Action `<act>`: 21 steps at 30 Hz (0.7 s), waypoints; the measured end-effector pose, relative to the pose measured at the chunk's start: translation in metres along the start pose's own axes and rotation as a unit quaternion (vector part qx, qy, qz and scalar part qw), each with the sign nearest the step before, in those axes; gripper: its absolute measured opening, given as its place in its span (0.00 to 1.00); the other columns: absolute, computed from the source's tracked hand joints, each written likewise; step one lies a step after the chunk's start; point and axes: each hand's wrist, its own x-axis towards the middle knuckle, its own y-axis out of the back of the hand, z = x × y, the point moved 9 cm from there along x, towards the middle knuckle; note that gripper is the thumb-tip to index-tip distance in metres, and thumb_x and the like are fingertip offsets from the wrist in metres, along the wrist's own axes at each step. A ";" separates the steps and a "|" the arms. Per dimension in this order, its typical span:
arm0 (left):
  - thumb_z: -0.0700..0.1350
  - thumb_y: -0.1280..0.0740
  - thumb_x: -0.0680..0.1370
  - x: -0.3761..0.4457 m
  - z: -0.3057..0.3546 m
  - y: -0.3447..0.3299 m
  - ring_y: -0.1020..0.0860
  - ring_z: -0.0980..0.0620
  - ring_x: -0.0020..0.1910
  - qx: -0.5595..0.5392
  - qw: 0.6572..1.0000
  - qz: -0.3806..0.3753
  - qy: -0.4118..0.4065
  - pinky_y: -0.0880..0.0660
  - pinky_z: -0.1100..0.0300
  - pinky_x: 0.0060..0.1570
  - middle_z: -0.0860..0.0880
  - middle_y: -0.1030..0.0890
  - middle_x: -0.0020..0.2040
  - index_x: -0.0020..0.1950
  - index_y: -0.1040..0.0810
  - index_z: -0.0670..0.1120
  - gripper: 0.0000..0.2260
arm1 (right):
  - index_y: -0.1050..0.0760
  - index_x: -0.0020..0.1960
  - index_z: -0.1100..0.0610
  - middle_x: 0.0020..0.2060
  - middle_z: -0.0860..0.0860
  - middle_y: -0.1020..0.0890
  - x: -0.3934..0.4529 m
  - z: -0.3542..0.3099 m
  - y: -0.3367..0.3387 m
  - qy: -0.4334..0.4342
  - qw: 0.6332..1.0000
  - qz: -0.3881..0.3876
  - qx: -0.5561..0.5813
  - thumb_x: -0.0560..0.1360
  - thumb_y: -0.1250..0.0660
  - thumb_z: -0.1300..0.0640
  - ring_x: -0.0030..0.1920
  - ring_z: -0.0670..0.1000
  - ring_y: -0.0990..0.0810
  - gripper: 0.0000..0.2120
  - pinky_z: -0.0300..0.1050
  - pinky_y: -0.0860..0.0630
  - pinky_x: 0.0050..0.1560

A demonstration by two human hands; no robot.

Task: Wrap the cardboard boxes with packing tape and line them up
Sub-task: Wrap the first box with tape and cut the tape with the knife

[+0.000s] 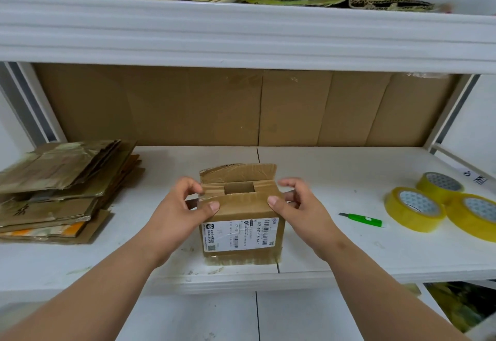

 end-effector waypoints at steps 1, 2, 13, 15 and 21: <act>0.44 0.27 0.76 0.001 0.001 0.001 0.19 0.53 0.49 -0.010 1.000 -0.002 0.005 0.20 0.56 0.47 0.56 0.22 0.56 0.59 0.30 0.53 0.17 | 0.36 0.67 0.39 0.52 0.50 0.20 0.002 -0.002 0.001 0.001 1.000 -0.002 -0.002 0.77 0.31 0.47 0.52 0.47 0.19 0.23 0.37 0.26 0.49; 0.43 0.27 0.75 0.001 0.002 0.001 0.20 0.55 0.50 -0.015 1.000 -0.011 0.010 0.22 0.60 0.46 0.58 0.24 0.57 0.66 0.34 0.56 0.24 | 0.41 0.71 0.36 0.52 0.52 0.21 0.004 -0.004 0.001 0.003 1.000 -0.009 -0.009 0.76 0.30 0.47 0.52 0.47 0.19 0.29 0.38 0.26 0.50; 0.48 0.31 0.79 0.012 0.006 -0.002 0.19 0.54 0.53 0.090 0.991 -0.096 -0.031 0.22 0.48 0.57 0.58 0.21 0.58 0.60 0.27 0.65 0.15 | 0.35 0.70 0.33 0.55 0.50 0.26 0.025 -0.016 -0.005 -0.004 0.986 -0.111 -0.124 0.78 0.32 0.47 0.54 0.48 0.23 0.24 0.42 0.28 0.54; 0.52 0.33 0.79 0.011 0.002 -0.002 0.20 0.54 0.56 0.111 0.988 -0.092 -0.048 0.23 0.48 0.59 0.59 0.22 0.59 0.59 0.27 0.69 0.13 | 0.31 0.66 0.35 0.59 0.47 0.27 0.023 -0.011 -0.006 0.016 0.988 -0.096 -0.122 0.79 0.35 0.47 0.55 0.47 0.23 0.17 0.39 0.27 0.53; 0.65 0.41 0.75 0.016 -0.001 -0.003 0.28 0.65 0.61 0.199 0.968 -0.106 -0.107 0.28 0.64 0.60 0.61 0.29 0.66 0.62 0.31 0.74 0.16 | 0.28 0.64 0.34 0.58 0.43 0.29 0.019 -0.003 -0.005 0.044 0.987 -0.063 -0.142 0.81 0.40 0.45 0.55 0.44 0.24 0.12 0.33 0.29 0.53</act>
